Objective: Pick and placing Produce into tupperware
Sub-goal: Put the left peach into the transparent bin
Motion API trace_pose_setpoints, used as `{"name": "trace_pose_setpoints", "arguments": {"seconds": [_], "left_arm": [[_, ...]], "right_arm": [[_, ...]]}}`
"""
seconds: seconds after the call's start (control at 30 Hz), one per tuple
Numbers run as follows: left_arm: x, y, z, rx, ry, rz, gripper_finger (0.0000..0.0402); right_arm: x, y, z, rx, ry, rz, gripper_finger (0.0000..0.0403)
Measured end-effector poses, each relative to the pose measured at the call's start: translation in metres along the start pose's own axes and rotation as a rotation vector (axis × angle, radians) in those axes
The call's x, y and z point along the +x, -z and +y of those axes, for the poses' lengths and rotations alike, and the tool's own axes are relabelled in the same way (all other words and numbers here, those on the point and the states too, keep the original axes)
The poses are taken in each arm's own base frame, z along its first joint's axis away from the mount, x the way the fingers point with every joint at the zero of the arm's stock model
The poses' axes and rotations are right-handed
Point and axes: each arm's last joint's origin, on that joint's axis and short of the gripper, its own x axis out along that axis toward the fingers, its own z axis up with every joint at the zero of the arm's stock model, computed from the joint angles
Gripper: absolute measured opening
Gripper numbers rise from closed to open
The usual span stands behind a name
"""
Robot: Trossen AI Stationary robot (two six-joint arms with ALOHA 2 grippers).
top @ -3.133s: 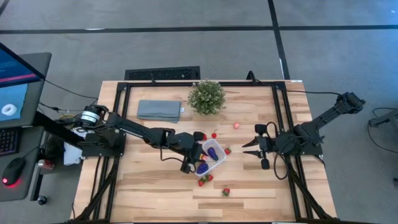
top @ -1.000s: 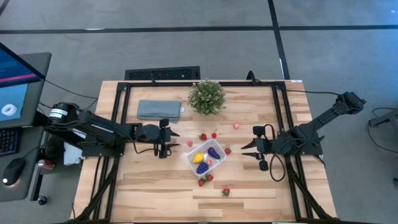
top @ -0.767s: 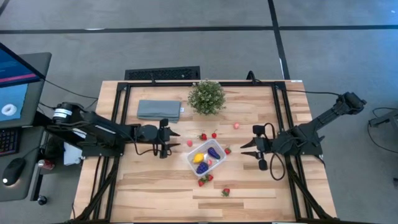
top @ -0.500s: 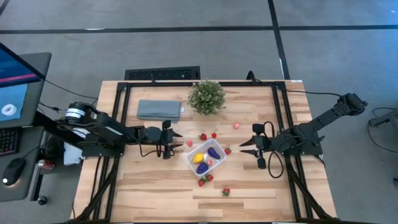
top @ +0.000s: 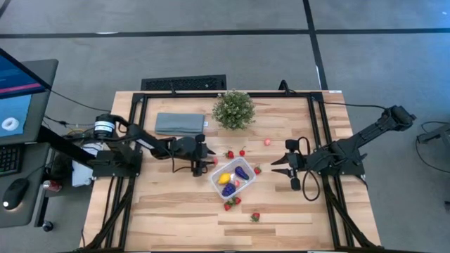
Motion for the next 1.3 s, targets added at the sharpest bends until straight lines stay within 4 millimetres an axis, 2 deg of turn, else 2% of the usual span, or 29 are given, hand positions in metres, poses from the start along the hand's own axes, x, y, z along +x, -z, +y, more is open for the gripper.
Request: {"name": "trace_pose_setpoints", "arguments": {"seconds": [0.97, 1.17, 1.3], "left_arm": [[0.001, -0.001, 0.008, -0.05, 0.028, 0.015, 0.0187], [0.01, -0.008, 0.01, -0.055, 0.03, 0.041, 0.0188], [0.02, -0.002, 0.01, -0.056, 0.037, 0.09, 0.0195]], "right_arm": [[0.0, 0.002, -0.001, -0.037, 0.006, 0.021, 0.013], [0.0, 0.002, -0.001, -0.052, 0.005, 0.021, 0.013], [0.0, 0.003, -0.001, -0.054, 0.006, 0.027, 0.013]]}}
